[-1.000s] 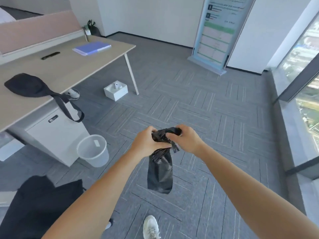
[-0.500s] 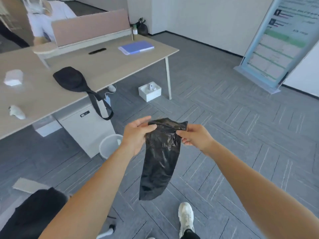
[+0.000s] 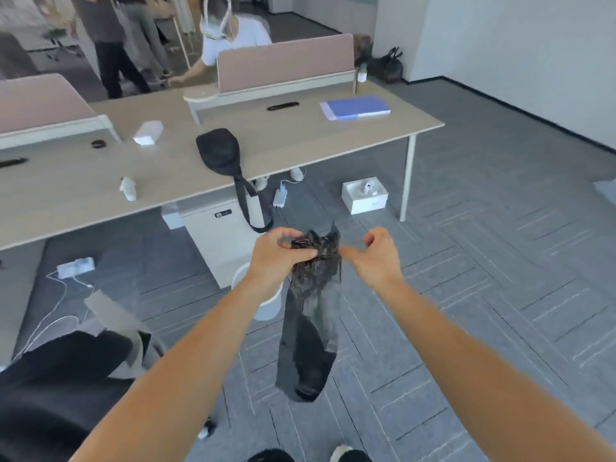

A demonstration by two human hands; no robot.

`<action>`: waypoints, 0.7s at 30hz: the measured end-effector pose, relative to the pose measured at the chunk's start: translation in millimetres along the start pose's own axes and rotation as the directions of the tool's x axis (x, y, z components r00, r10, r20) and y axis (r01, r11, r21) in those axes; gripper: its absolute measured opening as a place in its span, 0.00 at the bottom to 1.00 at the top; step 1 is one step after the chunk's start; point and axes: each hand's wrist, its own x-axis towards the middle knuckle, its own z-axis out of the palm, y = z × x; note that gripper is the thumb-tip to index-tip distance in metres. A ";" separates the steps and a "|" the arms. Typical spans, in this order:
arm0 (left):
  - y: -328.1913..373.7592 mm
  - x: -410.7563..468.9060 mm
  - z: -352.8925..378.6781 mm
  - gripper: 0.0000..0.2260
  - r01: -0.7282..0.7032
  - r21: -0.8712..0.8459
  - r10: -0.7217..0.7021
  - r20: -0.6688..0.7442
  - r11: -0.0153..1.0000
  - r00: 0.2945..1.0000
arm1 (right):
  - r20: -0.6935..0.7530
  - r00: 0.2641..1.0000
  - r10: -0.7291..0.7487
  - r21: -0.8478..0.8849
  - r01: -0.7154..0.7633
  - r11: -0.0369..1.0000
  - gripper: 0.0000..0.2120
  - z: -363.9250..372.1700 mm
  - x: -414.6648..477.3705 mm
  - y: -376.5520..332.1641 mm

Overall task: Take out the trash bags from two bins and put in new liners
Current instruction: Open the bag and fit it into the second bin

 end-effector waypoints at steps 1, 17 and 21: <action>0.5 1.1 5.5 0.16 -0.018 0.017 0.018 -0.027 1.000 0.999 | -0.008 1.000 -0.028 -0.008 0.028 1.000 0.19 0.1 1.9 -2.0; -16.2 36.0 -40.6 0.15 0.330 -0.177 -0.233 0.417 0.927 0.878 | 0.548 0.834 -0.055 0.308 -0.141 0.941 0.10 22.0 61.1 -6.8; -35.6 55.5 -74.1 0.08 0.201 0.039 -0.204 0.188 0.979 0.961 | 0.193 0.971 0.139 0.253 -0.186 0.949 0.18 21.0 78.7 -15.2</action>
